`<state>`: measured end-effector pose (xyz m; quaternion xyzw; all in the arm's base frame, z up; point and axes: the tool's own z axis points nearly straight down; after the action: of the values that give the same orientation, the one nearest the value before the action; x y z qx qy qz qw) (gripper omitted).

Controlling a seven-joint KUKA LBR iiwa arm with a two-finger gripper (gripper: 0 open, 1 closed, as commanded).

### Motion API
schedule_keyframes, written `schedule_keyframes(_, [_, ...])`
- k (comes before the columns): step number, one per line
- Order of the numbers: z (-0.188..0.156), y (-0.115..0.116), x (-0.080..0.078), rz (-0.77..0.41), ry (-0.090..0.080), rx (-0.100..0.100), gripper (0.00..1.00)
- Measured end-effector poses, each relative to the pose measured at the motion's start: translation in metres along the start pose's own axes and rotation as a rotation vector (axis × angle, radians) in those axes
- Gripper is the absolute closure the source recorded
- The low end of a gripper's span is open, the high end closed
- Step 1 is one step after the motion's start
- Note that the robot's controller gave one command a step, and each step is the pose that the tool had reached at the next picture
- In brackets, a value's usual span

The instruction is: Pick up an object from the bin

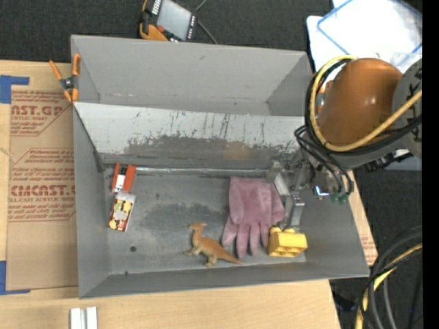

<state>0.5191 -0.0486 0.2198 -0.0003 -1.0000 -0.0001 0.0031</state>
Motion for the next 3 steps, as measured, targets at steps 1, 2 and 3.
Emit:
schedule_keyframes(1, [-0.005,0.0,-0.001,-0.001,-0.008,0.001,0.0])
schedule_keyframes(2, [0.084,0.017,-0.014,-0.311,-0.009,0.001,0.0])
schedule_keyframes(3, [0.067,0.03,-0.027,-0.622,-0.012,0.004,0.0])
